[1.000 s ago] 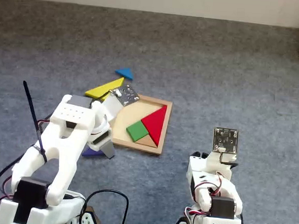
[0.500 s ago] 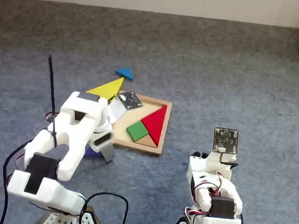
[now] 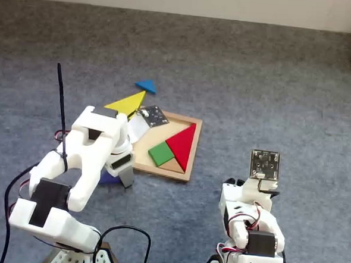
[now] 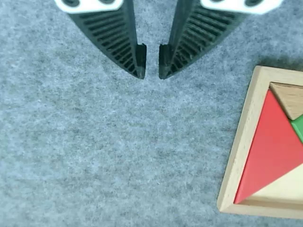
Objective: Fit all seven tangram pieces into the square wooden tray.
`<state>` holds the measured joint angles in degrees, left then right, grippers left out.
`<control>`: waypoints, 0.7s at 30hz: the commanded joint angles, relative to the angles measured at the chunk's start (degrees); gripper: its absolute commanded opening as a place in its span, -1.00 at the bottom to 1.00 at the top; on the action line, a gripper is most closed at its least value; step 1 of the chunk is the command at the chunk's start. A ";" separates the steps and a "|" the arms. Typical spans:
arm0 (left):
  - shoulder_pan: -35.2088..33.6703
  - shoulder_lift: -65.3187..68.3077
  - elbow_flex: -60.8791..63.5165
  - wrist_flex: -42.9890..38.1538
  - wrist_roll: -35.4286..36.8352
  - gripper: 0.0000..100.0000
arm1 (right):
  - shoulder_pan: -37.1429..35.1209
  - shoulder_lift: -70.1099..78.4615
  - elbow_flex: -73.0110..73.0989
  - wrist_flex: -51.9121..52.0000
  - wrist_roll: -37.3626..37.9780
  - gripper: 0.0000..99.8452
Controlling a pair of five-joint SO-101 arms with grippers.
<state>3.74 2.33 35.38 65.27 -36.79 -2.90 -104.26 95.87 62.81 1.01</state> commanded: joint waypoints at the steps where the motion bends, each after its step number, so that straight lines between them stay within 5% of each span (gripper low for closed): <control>1: 0.92 -0.04 -1.80 0.09 -0.26 -0.63 | 1.27 -0.84 5.23 -0.04 0.62 -0.87; 4: 0.92 -0.31 -1.89 0.26 -0.18 -0.68 | 1.27 -0.84 5.23 -0.04 0.62 -0.87; 12: 0.57 -0.31 -1.89 1.93 2.81 -0.46 | 1.27 -0.84 5.23 -0.04 0.62 -0.87; 21: 0.84 0.31 -1.27 1.76 2.81 -0.55 | 1.27 -0.84 5.23 -0.04 0.62 -0.87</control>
<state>3.74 2.68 35.12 66.51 -34.42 -2.90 -104.26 95.87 62.81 1.01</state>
